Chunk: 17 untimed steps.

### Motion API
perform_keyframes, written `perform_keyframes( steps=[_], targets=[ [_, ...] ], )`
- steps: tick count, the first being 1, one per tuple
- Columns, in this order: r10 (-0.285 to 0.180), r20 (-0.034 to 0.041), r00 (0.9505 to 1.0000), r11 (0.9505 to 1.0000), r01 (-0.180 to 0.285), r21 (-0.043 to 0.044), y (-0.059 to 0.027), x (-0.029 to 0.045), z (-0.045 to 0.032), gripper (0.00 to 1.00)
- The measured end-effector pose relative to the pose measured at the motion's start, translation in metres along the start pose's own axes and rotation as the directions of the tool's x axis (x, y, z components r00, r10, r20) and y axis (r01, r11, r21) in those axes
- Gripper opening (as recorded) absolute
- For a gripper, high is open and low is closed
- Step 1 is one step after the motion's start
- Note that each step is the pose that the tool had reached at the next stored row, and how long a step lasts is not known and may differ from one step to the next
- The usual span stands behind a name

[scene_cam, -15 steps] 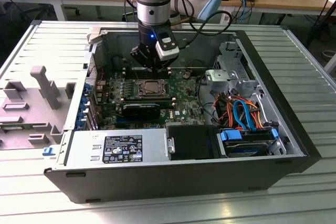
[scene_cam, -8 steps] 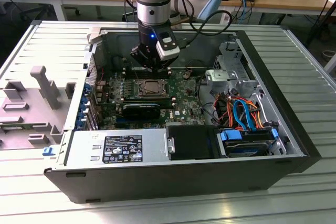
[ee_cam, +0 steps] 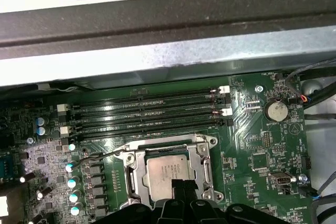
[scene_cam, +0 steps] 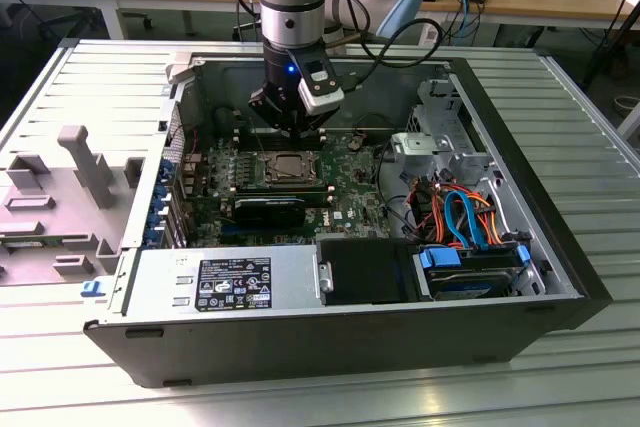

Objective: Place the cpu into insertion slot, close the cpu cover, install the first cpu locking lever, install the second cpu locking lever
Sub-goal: 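Install the first cpu locking lever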

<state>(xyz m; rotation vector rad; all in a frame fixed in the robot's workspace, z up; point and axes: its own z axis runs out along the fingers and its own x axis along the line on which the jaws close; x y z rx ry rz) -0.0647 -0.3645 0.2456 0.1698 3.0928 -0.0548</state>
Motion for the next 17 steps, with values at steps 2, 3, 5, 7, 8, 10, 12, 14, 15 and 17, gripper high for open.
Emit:
perform_keyframes(
  steps=[2, 3, 5, 7, 8, 10, 12, 14, 15, 17],
  targets=[
    [-0.006, 0.0002, 1.0, 1.0, 0.006, -0.0003, 0.0, 0.0, 0.0, 0.11],
    [-0.009, 0.0003, 1.0, 1.0, 0.009, -0.0004, 0.0, 0.0, 0.0, 0.11],
    [-0.014, 0.0004, 0.9999, 0.9999, 0.014, -0.0006, 0.0, 0.0, 0.0, 0.11],
    [-0.021, 0.0007, 0.9998, 0.9998, 0.021, -0.0009, 0.0, 0.0, 0.0, 0.11],
    [-0.023, 0.0008, 0.9997, 0.9997, 0.023, -0.001, 0.0, 0.0, 0.0, 0.11],
    [-0.027, 0.0009, 0.9996, 0.9996, 0.027, -0.0012, 0.0, 0.0, 0.0, 0.11],
    [-0.035, 0.0012, 0.9994, 0.9994, 0.035, -0.0016, 0.0, 0.0, 0.0, 0.11],
    [-0.039, 0.0013, 0.9992, 0.9992, 0.039, -0.0018, 0.0, 0.0, 0.0, 0.11],
    [-0.041, 0.0014, 0.9992, 0.9991, 0.041, -0.0019, 0.0, 0.0, 0.0, 0.11],
    [-0.047, 0.0016, 0.9989, 0.9989, 0.047, -0.0022, 0.0, 0.0, 0.0, 0.11]
  ],
)
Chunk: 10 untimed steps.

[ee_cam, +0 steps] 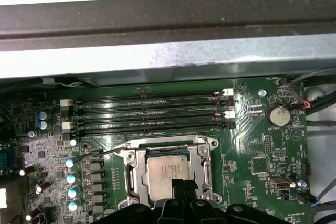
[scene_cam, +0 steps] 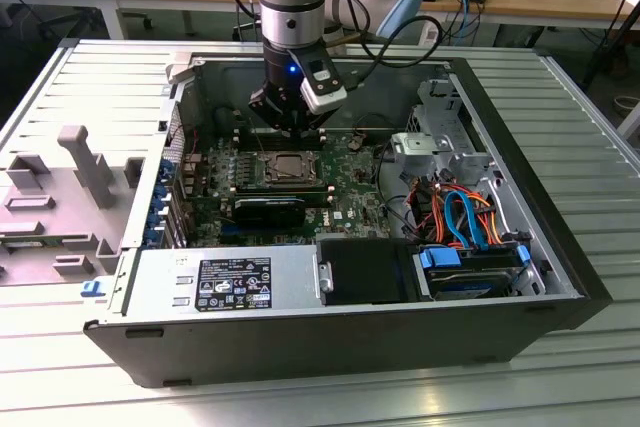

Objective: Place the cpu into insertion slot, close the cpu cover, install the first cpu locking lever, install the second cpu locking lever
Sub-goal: 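Install the first cpu locking lever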

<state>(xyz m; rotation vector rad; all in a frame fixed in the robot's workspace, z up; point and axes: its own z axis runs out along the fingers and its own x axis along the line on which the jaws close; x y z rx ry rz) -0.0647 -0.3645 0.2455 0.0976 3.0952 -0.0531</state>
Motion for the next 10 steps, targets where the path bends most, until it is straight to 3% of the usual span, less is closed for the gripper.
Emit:
perform_keyframes(
  steps=[10],
  targets=[
    [-0.022, 0.0008, 0.9997, 0.9997, 0.022, -0.001, 0.0, 0.0, 0.0, 0.11]
  ],
)
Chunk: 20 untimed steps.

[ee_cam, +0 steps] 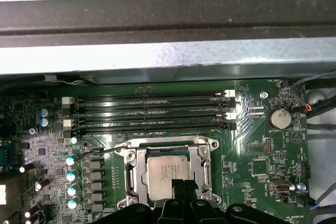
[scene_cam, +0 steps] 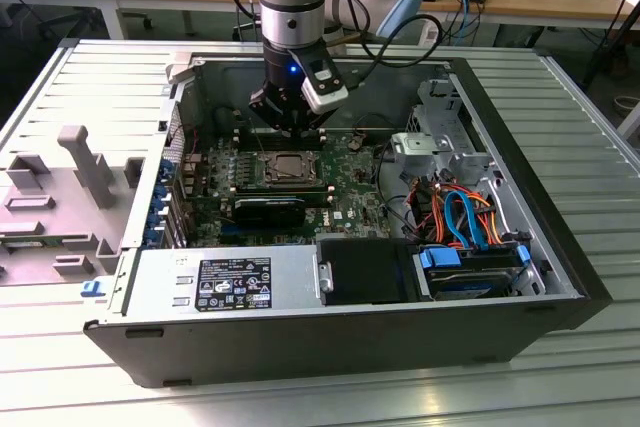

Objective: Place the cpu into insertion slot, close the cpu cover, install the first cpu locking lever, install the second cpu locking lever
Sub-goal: 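Install the first cpu locking lever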

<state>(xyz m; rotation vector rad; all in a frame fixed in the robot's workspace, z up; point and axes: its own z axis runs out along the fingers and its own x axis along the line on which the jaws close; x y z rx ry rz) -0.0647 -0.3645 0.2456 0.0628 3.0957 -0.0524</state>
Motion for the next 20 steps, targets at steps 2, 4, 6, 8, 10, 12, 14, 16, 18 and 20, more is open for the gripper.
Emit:
perform_keyframes(
  steps=[2, 4, 6, 8, 10, 12, 14, 16, 18, 20],
  targets=[
    [-0.005, 0.0002, 1.0, 1.0, 0.005, -0.0002, 0.0, 0.0, 0.0, 0.11],
    [-0.01, 0.0004, 1.0, 1.0, 0.01, -0.0005, 0.0, 0.0, 0.0, 0.11],
    [-0.015, 0.0005, 0.9999, 0.9999, 0.015, -0.0007, 0.0, 0.0, 0.0, 0.11],
    [-0.02, 0.0006, 0.9998, 0.9998, 0.02, -0.0009, 0.0, 0.0, 0.0, 0.11],
    [-0.024, 0.0008, 0.9997, 0.9997, 0.024, -0.0011, 0.0, 0.0, 0.0, 0.11],
    [-0.028, 0.001, 0.9996, 0.9996, 0.028, -0.0013, 0.0, 0.0, 0.0, 0.11],
    [-0.032, 0.0011, 0.9995, 0.9995, 0.032, -0.0014, 0.0, 0.0, 0.0, 0.11],
    [-0.037, 0.0012, 0.9993, 0.9993, 0.037, -0.0016, 0.0, 0.0, 0.0, 0.11],
    [-0.042, 0.0014, 0.9991, 0.9991, 0.042, -0.0019, 0.0, 0.0, 0.0, 0.11],
    [-0.049, 0.0017, 0.9988, 0.9988, 0.049, -0.0021, 0.0, 0.0, 0.0, 0.11]
  ],
)
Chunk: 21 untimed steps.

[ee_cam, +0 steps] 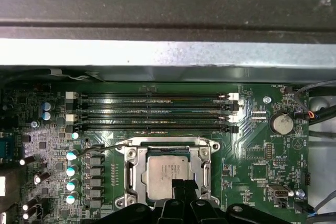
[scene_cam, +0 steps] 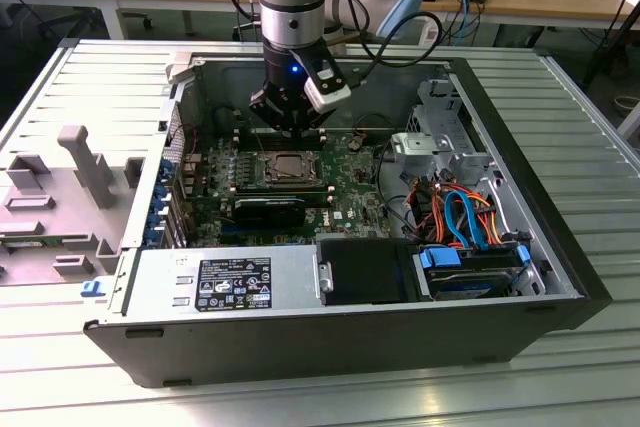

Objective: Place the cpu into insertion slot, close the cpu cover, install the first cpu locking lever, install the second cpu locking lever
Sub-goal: 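Install the first cpu locking lever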

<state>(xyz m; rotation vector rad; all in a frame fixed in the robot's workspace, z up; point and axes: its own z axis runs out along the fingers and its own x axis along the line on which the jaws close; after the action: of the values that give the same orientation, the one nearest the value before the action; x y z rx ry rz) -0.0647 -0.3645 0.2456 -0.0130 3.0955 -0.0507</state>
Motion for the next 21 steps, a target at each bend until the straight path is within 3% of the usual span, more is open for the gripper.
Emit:
perform_keyframes(
  steps=[21],
  targets=[
    [-0.055, 0.0019, 0.9985, 0.9985, 0.055, -0.0025, 0.0, 0.0, 0.0, 0.11]
  ],
)
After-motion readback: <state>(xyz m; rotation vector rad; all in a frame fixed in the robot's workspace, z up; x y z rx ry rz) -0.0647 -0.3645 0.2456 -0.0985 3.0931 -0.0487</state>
